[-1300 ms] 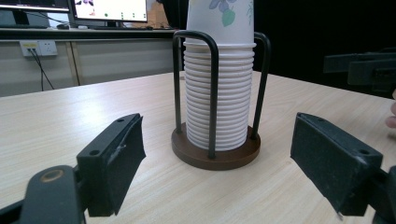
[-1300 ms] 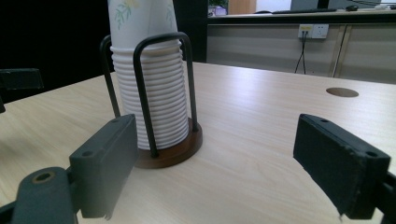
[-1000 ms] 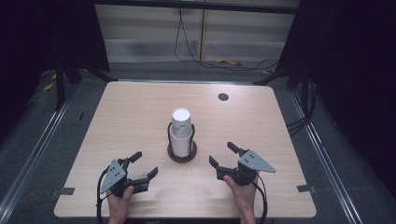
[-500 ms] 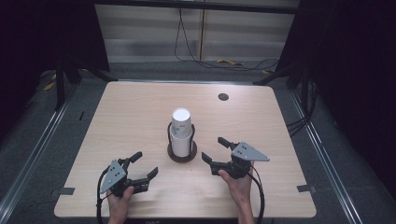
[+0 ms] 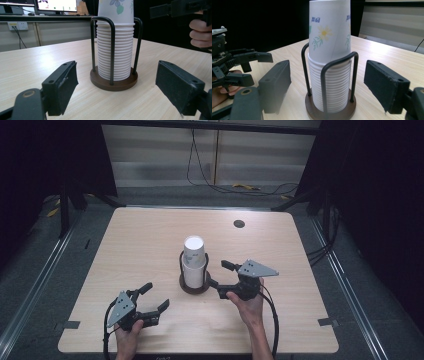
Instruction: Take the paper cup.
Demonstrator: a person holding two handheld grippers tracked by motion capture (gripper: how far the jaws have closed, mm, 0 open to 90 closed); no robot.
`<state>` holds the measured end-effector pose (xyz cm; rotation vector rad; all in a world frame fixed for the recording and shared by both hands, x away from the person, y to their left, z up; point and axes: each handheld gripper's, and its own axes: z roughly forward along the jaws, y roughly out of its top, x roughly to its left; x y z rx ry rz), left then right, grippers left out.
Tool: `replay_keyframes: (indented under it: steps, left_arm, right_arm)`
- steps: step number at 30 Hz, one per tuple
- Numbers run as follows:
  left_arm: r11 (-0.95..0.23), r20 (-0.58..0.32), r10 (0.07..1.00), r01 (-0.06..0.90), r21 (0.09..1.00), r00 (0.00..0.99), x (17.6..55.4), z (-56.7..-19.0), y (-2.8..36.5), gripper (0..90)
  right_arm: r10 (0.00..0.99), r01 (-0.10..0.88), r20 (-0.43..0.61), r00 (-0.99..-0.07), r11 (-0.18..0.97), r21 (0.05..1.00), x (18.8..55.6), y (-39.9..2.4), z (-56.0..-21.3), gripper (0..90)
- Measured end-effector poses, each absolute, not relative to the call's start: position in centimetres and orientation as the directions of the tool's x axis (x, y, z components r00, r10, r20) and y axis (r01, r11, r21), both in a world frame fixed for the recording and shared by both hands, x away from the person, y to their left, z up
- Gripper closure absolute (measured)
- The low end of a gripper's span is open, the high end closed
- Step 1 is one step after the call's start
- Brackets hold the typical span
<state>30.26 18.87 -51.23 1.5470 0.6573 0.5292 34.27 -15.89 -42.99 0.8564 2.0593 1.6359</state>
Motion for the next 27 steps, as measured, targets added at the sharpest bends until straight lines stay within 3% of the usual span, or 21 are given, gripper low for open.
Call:
replay_keyframes:
  steps: [27]
  left_arm:
    - [-0.035,-0.055,0.684,0.108,0.994,0.727,30.4,-51.2,18.7,17.3]
  right_arm:
    - [0.600,0.252,0.056,-0.798,0.248,0.936,38.4,-13.3,-39.7,19.4]
